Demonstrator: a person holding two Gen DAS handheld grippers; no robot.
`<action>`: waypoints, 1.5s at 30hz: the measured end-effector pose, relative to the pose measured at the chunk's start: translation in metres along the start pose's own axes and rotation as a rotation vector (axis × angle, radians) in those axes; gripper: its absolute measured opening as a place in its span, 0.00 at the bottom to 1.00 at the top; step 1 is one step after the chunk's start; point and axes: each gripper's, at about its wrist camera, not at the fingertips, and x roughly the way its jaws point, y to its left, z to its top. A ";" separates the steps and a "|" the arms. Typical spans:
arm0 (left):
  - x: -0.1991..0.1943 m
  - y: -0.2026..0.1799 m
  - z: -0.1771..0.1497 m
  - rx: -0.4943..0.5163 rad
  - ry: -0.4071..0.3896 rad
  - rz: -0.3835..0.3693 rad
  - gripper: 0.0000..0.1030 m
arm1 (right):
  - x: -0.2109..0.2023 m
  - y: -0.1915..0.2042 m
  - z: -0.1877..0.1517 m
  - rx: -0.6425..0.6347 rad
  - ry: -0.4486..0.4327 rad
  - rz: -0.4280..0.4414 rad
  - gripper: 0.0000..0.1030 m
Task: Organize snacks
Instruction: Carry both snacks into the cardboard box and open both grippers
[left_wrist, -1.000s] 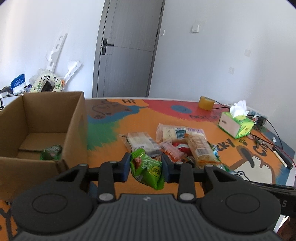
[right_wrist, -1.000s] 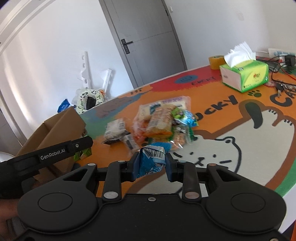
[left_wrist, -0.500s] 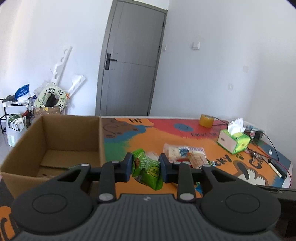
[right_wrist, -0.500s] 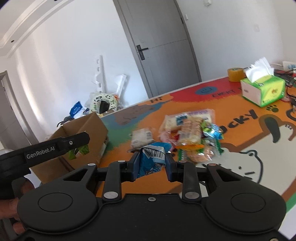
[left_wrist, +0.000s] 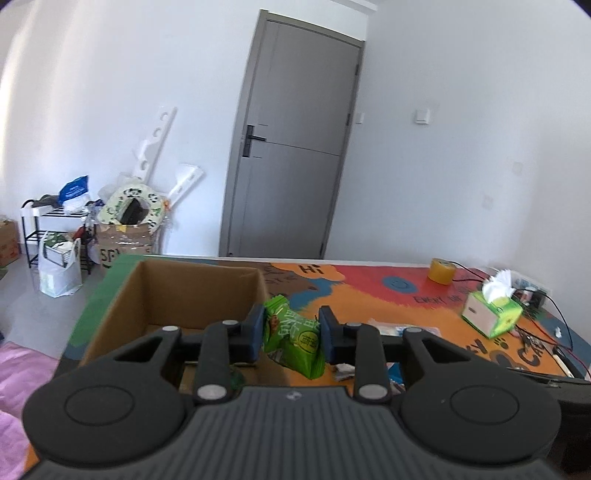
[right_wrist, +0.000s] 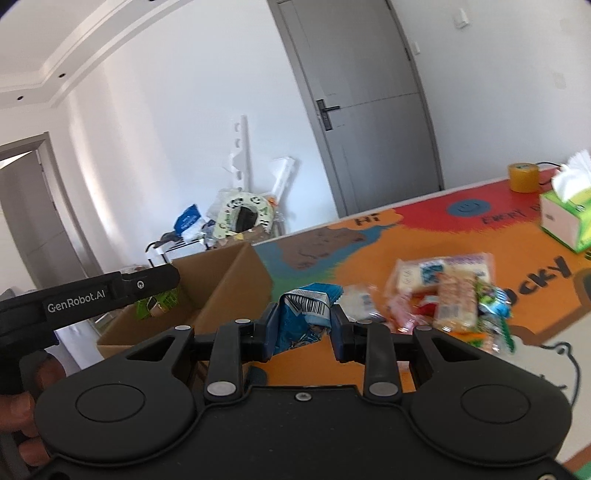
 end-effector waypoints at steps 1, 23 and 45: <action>0.000 0.004 0.001 -0.005 -0.001 0.007 0.29 | 0.002 0.003 0.001 -0.005 0.000 0.006 0.29; 0.014 0.082 0.016 -0.116 0.023 0.114 0.44 | 0.045 0.067 0.022 -0.106 0.012 0.117 0.29; 0.010 0.102 0.008 -0.210 0.072 0.158 0.78 | 0.047 0.084 0.021 -0.106 0.024 0.116 0.63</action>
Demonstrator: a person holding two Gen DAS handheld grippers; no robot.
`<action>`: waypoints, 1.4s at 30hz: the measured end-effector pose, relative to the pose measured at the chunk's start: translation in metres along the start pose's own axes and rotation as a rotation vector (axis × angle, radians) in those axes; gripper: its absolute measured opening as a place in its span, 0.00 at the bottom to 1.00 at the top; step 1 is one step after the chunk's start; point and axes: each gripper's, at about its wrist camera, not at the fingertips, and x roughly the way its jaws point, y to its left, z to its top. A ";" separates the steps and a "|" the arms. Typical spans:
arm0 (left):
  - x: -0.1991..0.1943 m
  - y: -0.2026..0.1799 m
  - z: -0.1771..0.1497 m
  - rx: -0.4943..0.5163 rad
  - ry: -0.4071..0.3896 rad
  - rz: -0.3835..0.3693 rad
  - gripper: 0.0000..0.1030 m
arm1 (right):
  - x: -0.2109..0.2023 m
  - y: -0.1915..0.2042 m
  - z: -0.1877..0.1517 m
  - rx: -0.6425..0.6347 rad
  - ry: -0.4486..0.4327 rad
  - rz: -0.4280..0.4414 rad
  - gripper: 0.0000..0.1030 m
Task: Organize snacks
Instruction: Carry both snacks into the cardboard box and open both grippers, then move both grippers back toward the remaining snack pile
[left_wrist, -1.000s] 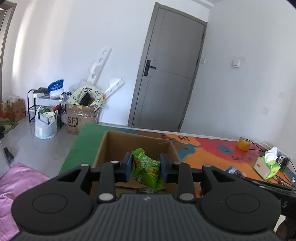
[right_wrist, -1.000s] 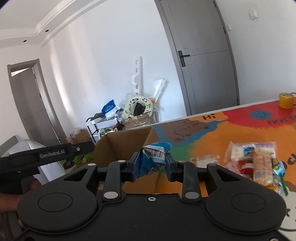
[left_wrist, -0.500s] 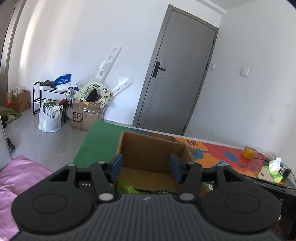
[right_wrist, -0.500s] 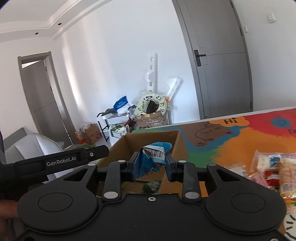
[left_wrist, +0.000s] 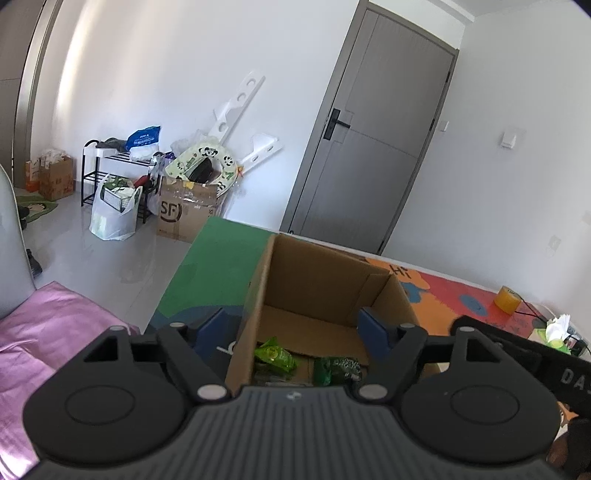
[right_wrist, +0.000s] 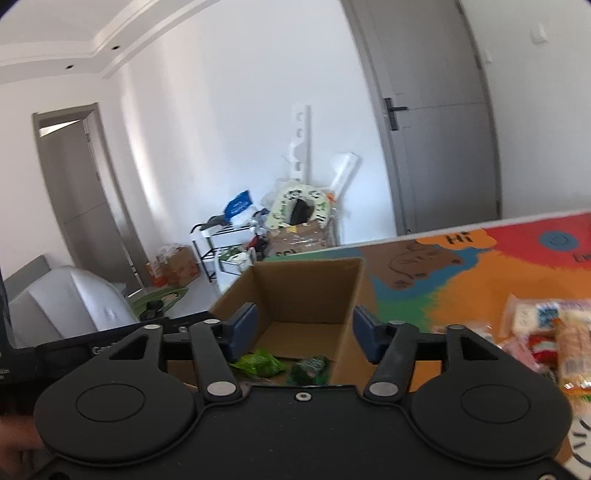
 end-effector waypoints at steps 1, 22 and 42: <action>0.000 -0.002 0.000 -0.001 0.002 0.002 0.79 | -0.003 -0.005 -0.002 0.008 -0.003 -0.013 0.68; -0.016 -0.059 -0.026 0.090 -0.017 -0.164 0.84 | -0.075 -0.080 -0.032 0.149 -0.078 -0.200 1.00; -0.012 -0.123 -0.050 0.151 0.041 -0.277 0.86 | -0.120 -0.138 -0.050 0.224 -0.097 -0.308 1.00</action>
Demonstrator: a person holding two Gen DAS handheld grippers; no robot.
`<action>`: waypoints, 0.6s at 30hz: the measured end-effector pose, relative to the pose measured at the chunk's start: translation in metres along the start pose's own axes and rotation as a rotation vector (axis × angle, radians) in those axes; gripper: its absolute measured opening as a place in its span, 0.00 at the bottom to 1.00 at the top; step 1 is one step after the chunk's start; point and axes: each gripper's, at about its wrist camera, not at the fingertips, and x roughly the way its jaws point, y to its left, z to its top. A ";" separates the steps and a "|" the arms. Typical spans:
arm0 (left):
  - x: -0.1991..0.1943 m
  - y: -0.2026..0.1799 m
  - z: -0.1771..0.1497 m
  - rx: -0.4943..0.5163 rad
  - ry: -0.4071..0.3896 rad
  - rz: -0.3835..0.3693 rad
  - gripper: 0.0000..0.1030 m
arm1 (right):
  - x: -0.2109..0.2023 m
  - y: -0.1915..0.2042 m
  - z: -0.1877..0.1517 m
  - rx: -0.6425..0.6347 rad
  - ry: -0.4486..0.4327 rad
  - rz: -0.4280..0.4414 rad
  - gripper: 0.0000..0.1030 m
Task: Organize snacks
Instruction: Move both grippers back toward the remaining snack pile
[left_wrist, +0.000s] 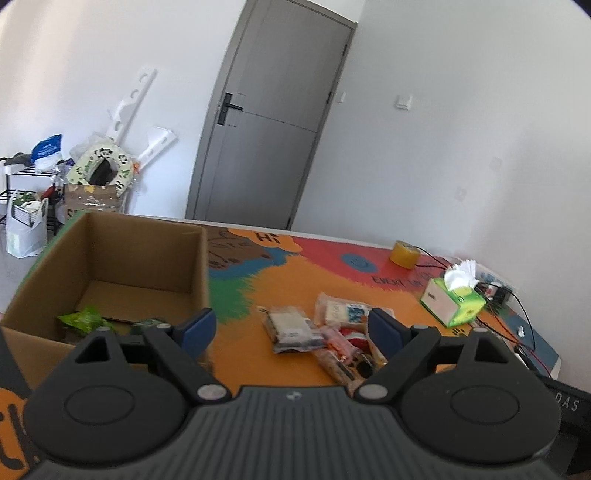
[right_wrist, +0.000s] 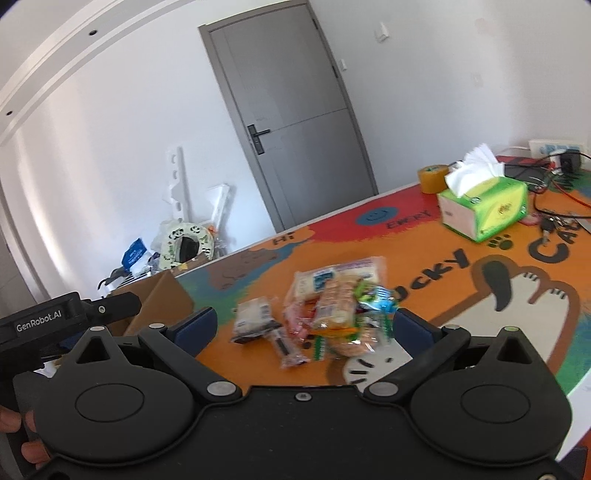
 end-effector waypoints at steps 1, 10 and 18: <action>0.002 -0.003 -0.001 0.008 0.004 -0.002 0.86 | 0.000 -0.004 0.000 0.005 0.001 -0.004 1.00; 0.027 -0.027 -0.010 0.048 0.045 -0.023 0.86 | 0.009 -0.032 -0.004 0.042 0.027 -0.038 0.91; 0.048 -0.038 -0.015 0.062 0.079 -0.017 0.85 | 0.026 -0.047 -0.008 0.066 0.080 -0.024 0.77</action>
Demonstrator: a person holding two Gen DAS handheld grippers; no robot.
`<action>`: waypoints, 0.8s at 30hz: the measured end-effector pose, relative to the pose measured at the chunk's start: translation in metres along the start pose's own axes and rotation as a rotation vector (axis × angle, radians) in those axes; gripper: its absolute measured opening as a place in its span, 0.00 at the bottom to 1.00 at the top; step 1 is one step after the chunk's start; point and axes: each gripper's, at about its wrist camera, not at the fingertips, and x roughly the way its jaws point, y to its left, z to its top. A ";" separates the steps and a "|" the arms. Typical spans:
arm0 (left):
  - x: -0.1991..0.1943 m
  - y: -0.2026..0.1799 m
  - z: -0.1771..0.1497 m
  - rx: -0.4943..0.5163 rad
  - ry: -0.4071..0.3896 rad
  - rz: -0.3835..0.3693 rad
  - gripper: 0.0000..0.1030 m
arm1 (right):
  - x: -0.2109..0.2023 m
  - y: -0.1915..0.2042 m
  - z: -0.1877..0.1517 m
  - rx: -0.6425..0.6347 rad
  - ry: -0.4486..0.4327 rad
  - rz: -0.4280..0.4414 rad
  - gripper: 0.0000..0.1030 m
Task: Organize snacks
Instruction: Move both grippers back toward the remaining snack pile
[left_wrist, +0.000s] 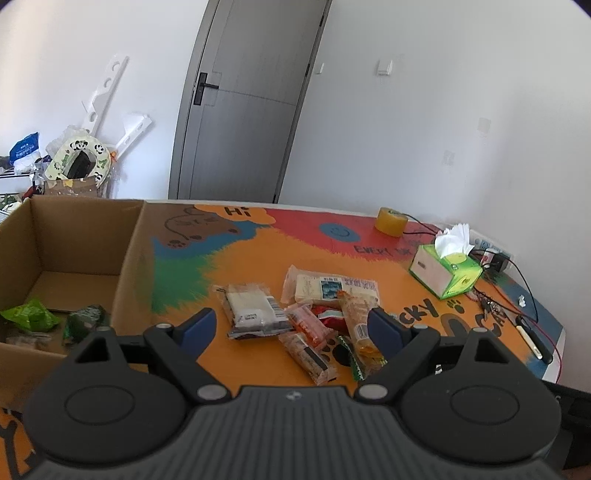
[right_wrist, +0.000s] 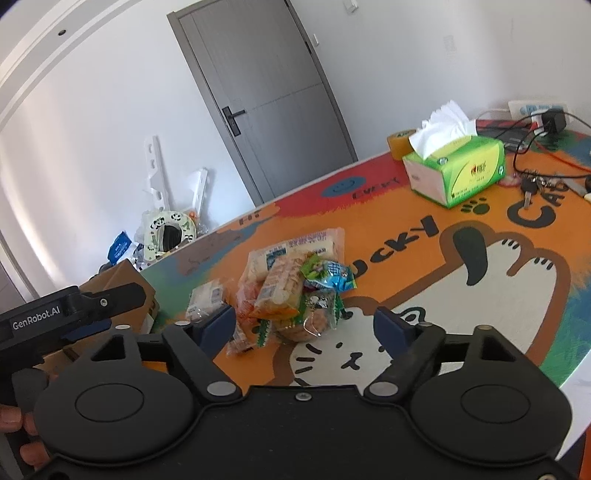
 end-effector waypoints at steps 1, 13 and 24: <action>0.003 0.000 -0.001 0.000 0.006 0.003 0.85 | 0.002 -0.002 0.000 0.003 0.004 0.002 0.77; 0.047 -0.004 -0.016 -0.015 0.103 0.018 0.76 | 0.030 -0.011 0.005 0.024 0.044 0.035 0.61; 0.083 -0.005 -0.025 -0.034 0.169 0.056 0.66 | 0.052 -0.009 0.014 0.018 0.063 0.058 0.57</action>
